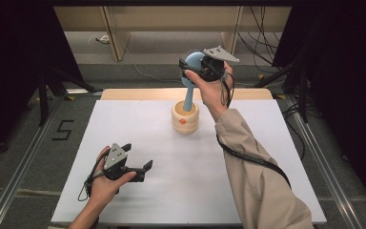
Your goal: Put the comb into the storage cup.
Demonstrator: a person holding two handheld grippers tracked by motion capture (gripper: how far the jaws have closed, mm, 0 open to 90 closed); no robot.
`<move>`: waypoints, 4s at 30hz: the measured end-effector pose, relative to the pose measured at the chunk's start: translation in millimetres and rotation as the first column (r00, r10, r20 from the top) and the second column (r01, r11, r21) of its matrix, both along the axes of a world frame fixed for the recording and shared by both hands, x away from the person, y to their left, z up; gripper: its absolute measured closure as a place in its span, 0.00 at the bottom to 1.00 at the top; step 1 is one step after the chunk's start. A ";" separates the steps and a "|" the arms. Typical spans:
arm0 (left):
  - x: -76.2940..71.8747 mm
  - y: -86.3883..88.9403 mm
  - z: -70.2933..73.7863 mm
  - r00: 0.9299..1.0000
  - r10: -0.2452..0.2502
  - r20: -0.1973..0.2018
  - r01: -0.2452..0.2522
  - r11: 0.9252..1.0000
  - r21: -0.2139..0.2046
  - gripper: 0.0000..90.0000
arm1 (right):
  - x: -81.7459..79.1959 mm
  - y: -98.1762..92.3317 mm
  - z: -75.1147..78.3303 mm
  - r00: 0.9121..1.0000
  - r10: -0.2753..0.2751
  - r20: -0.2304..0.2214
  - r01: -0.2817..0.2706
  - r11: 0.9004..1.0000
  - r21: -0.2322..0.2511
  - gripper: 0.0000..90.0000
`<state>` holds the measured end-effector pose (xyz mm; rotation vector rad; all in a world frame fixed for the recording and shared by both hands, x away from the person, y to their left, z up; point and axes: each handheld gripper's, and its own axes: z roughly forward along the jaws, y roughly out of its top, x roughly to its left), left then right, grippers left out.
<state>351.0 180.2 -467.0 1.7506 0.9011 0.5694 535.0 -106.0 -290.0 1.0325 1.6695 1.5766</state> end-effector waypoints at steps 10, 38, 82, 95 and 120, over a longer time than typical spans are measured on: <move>0.1 0.0 0.1 1.000 0.000 -0.001 0.000 1.000 -0.004 0.00 | 2.5 2.6 -3.5 1.000 0.004 0.000 -0.004 1.000 0.003 0.23; 0.3 -0.4 0.2 1.000 -0.002 0.001 0.002 1.000 -0.002 0.00 | 7.5 5.7 -14.8 1.000 -0.007 -0.005 0.007 1.000 0.001 0.23; 0.3 -0.8 0.1 1.000 -0.005 0.001 0.005 1.000 0.000 0.00 | 12.6 8.4 -31.8 1.000 -0.019 -0.010 0.019 1.000 -0.016 0.23; 0.2 -1.0 0.4 1.000 -0.004 0.003 0.004 1.000 -0.003 0.00 | 13.1 9.5 -34.7 1.000 -0.018 -0.007 0.017 1.000 -0.023 0.23; 0.3 -1.2 0.1 1.000 -0.007 0.001 0.007 1.000 -0.003 0.00 | 15.7 10.1 -45.4 1.000 -0.026 -0.001 0.026 0.999 -0.040 0.23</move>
